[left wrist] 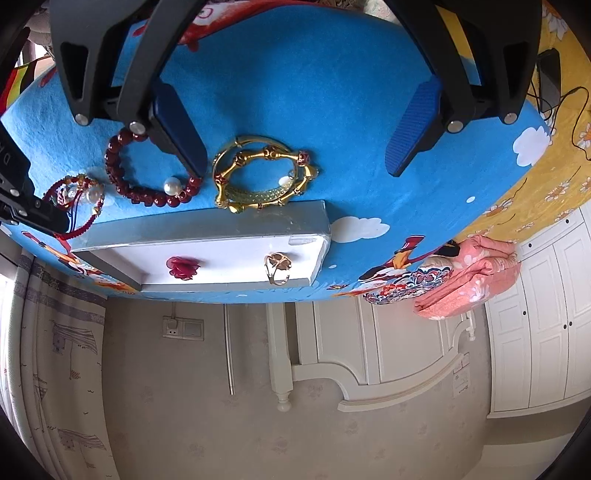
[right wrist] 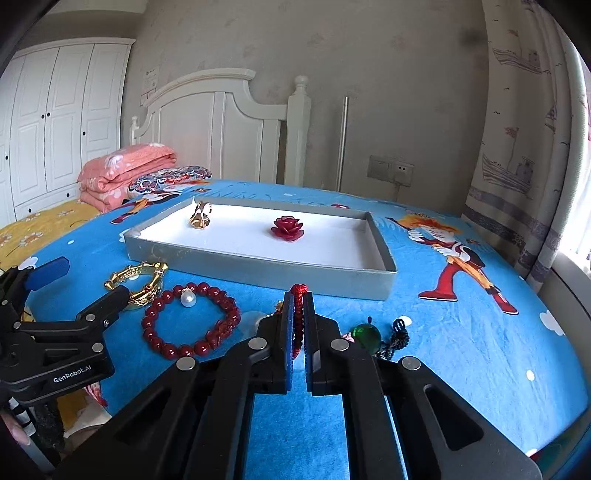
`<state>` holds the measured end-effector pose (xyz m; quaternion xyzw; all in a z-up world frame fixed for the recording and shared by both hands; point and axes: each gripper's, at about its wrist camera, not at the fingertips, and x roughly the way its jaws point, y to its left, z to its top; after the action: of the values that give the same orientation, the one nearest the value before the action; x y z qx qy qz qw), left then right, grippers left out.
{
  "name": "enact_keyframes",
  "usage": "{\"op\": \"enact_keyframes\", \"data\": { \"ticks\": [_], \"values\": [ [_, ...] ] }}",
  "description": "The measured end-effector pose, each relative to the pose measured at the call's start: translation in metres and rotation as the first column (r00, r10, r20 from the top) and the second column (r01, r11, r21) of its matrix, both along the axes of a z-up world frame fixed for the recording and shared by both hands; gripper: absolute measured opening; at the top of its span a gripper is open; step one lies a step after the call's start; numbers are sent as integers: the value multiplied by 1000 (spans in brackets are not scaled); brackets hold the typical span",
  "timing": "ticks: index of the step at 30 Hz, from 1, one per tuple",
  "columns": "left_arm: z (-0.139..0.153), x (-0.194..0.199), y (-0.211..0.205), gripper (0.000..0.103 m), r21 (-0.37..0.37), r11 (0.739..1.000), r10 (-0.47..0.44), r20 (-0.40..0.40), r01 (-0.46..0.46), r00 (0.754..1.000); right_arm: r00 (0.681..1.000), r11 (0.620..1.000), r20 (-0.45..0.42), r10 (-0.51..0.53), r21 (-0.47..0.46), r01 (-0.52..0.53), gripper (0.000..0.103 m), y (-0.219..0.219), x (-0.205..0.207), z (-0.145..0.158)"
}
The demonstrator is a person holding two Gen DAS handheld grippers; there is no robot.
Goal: Organize jewelry
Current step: 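Withdraw from the tray and grasp the red cord bracelet with the right tool, then grasp the gold bead chain with the left tool while the right tool holds the red bracelet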
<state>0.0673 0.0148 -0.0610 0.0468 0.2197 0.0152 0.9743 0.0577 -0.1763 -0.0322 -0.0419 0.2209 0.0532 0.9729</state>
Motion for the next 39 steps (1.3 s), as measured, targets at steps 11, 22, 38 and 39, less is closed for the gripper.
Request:
{"op": "enact_keyframes", "data": {
  "ticks": [11,22,38,39],
  "values": [
    [13,12,-16,93,0,999,-43,-5,43,999,998,1000,54,-26,17,25,5,-15,-11,7],
    [8,67,-27,46,-18,998,-55,-171,53,984,999,999,47,-18,28,17,5,-18,-12,3],
    [43,39,0,9,-112,985,-135,-30,131,990,998,1000,61,10,15,-11,5,-11,-16,4],
    [46,36,3,9,-122,984,-133,-23,129,991,998,1000,66,14,13,-15,5,-10,-17,5]
  ]
}}
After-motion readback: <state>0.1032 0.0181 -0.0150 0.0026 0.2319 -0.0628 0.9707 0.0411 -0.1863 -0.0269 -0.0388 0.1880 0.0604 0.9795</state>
